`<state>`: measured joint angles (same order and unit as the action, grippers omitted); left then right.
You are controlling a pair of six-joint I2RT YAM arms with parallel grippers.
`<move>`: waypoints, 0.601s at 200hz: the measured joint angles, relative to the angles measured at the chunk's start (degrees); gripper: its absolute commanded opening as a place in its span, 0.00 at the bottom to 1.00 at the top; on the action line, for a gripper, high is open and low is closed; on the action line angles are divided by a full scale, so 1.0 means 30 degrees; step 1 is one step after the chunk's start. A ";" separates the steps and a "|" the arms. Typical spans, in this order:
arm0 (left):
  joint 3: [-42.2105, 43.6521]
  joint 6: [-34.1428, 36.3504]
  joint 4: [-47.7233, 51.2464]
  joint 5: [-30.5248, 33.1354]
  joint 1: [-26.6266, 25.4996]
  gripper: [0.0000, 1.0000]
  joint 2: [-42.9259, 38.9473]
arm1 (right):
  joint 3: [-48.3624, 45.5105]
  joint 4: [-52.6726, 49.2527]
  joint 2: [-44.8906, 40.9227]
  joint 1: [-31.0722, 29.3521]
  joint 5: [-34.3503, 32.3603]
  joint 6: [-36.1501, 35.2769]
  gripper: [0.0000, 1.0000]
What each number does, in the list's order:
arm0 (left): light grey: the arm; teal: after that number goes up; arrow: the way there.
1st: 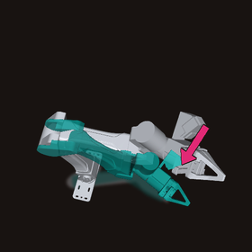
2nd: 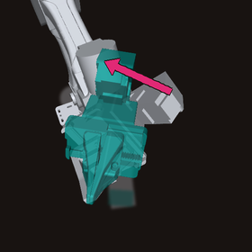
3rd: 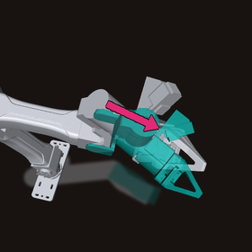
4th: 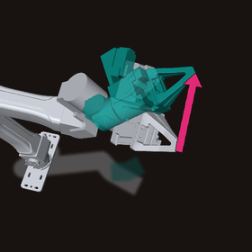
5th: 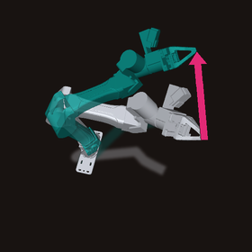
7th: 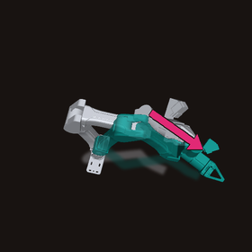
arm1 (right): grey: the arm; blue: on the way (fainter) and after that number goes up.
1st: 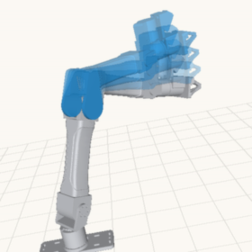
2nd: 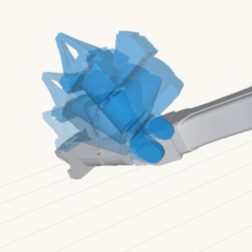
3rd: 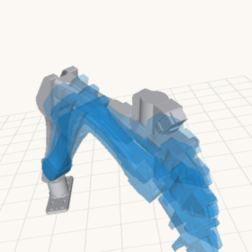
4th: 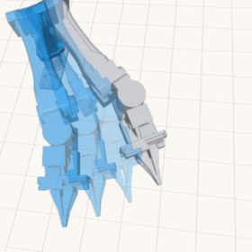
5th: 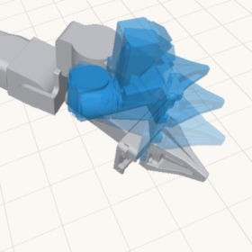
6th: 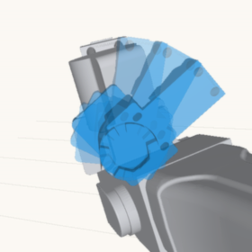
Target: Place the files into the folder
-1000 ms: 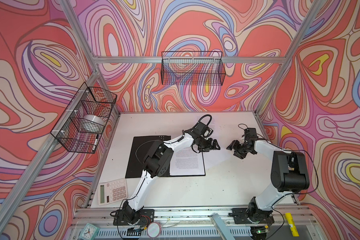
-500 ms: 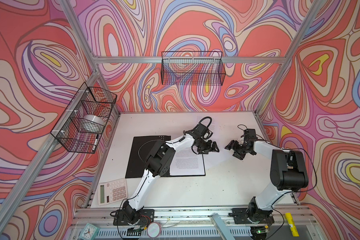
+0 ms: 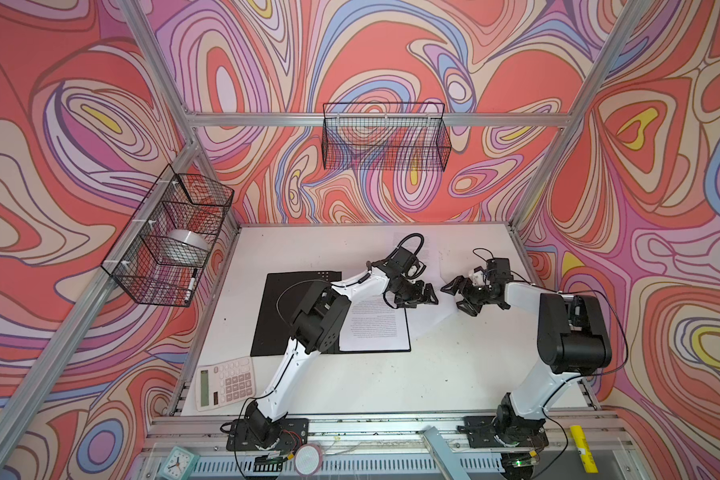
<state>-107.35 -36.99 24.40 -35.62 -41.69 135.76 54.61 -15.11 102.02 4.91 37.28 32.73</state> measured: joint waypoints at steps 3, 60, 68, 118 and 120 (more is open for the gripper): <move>0.0000 0.0036 0.0007 0.0007 0.0000 0.85 0.0000 | 0.0029 0.0073 0.0044 0.0000 0.0102 -0.0007 0.89; 0.0029 0.0321 0.0066 0.0087 0.0000 0.84 -0.0007 | 0.2251 0.0976 0.2310 -0.0036 0.1741 0.0386 0.89; 0.0044 0.0328 0.0058 0.0087 0.0007 0.85 -0.0007 | 0.2601 0.0940 0.2557 -0.0036 0.1778 0.0357 0.89; 0.0211 0.0328 -0.0080 0.0080 0.0029 0.84 -0.0080 | 0.3738 -0.0058 0.3249 -0.0036 0.1537 -0.0503 0.82; 0.0211 0.0328 -0.0080 0.0080 0.0029 0.84 -0.0080 | 0.3745 -0.0102 0.3249 -0.0036 0.1508 -0.0525 0.81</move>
<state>-106.72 -36.01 24.16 -35.38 -41.60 135.52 65.84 -15.42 111.77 4.80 41.80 31.16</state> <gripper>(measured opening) 0.845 0.827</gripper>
